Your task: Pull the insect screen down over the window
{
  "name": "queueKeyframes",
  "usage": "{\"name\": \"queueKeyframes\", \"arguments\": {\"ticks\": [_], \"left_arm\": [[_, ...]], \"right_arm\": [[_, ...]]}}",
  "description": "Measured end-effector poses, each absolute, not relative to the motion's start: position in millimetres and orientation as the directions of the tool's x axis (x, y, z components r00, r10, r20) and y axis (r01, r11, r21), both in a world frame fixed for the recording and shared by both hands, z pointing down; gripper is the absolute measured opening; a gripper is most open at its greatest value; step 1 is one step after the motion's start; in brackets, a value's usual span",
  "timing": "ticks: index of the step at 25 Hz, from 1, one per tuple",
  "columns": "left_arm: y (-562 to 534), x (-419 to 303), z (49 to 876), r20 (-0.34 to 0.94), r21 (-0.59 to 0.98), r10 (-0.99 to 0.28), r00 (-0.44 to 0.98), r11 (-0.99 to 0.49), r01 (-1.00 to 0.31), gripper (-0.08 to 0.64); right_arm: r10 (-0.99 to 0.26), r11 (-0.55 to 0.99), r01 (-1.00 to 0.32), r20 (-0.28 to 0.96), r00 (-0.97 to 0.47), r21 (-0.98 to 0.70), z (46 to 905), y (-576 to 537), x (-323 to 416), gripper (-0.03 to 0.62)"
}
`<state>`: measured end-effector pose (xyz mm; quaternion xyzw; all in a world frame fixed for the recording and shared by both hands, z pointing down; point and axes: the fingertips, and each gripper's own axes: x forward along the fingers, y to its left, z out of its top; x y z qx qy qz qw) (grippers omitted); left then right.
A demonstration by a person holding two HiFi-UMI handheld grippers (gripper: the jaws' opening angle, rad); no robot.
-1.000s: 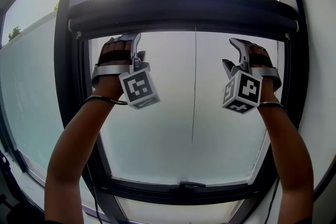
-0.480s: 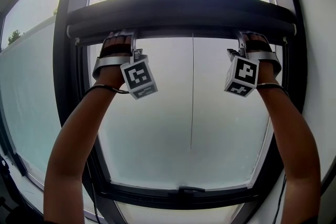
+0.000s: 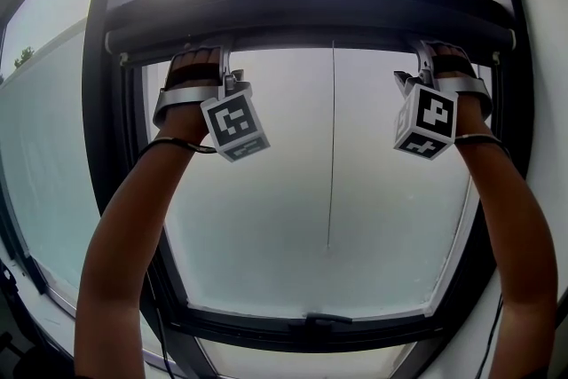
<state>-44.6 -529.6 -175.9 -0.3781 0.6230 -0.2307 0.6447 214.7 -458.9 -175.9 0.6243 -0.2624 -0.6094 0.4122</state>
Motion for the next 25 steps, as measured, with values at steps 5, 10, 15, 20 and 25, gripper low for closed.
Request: {"name": "queueKeyframes", "arguments": {"ticks": [5,10,15,20,25], "left_arm": [[-528.7,-47.3,-172.6,-0.600,-0.798,-0.792,0.113,0.583,-0.153,0.301],[-527.3,-45.9,-163.1,-0.562,-0.825,-0.820,0.110,0.545,-0.149,0.301],[-529.4,-44.8,-142.8,-0.530,-0.845,-0.839,0.124,0.510,-0.162,0.305],[-530.0,-46.6,-117.2,-0.494,-0.867,-0.860,0.125,0.476,-0.149,0.305],[-530.0,-46.0,-94.5,-0.467,-0.882,-0.872,0.147,0.448,-0.146,0.305]], "right_arm": [[-0.849,-0.491,0.162,-0.512,0.132,0.856,-172.5,-458.6,213.2,0.275],[-0.877,-0.438,0.162,-0.460,0.136,0.884,-160.6,-457.6,212.6,0.282],[-0.889,-0.421,0.151,-0.440,0.129,0.895,-140.7,-458.3,212.8,0.291],[-0.901,-0.397,0.151,-0.416,0.126,0.905,-115.8,-458.0,214.4,0.291],[-0.914,-0.369,0.150,-0.387,0.119,0.917,-94.6,-457.0,213.6,0.291]]}}
